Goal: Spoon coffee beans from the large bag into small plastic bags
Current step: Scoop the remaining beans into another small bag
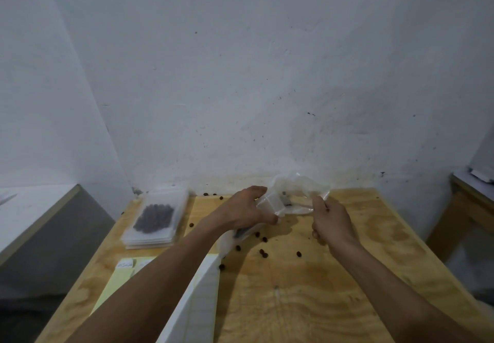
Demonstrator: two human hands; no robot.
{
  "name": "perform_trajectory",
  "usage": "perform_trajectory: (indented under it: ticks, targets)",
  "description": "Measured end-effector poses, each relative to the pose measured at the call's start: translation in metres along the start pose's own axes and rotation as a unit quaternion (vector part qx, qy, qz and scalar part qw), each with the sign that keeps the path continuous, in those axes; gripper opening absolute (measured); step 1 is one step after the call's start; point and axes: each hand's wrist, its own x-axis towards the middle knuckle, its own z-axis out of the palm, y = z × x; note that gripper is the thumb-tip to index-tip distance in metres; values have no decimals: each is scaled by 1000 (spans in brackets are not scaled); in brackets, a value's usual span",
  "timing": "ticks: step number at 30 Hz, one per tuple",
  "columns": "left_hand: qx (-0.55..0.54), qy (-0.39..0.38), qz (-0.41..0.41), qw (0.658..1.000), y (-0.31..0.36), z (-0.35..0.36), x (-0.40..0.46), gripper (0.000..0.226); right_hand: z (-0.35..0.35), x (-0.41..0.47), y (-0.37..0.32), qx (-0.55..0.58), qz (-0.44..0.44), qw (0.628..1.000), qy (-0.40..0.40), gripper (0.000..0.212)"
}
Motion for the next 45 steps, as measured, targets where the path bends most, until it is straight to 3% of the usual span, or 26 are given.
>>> perform_trajectory:
  ticks: [6, 15, 18, 22, 25, 31, 37, 45]
  targets:
    - [17, 3, -3, 1000, -1, -8, -9, 58, -30, -4, -14, 16, -46, 999, 13, 41]
    - [-4, 9, 5, 1000, -7, -16, -29, 68, -63, -23, -57, -22, -140, 989, -40, 36]
    - [-14, 17, 14, 1000, -2, -17, -36, 55, -59, -33, -66, -82, -224, 969, -62, 38]
    - [-47, 40, 19, 998, 2, -22, -44, 38, -59, -41, -72, -185, -351, 916, -57, 32]
    - [-90, 68, 20, 993, 5, -26, -50, 27, -66, -45, -71, -217, -388, 896, -25, 31]
    - [-201, 122, 32, 971, 17, -24, -54, 42, -82, -43, -54, -132, -371, 916, 80, 21]
    - [-277, 137, 52, 950, 35, -18, -47, 58, -97, -33, -8, -260, -329, 887, 193, 28]
    - [-300, 109, 75, 945, 55, -4, -44, 69, -89, -48, 44, -411, -211, 878, 124, 29]
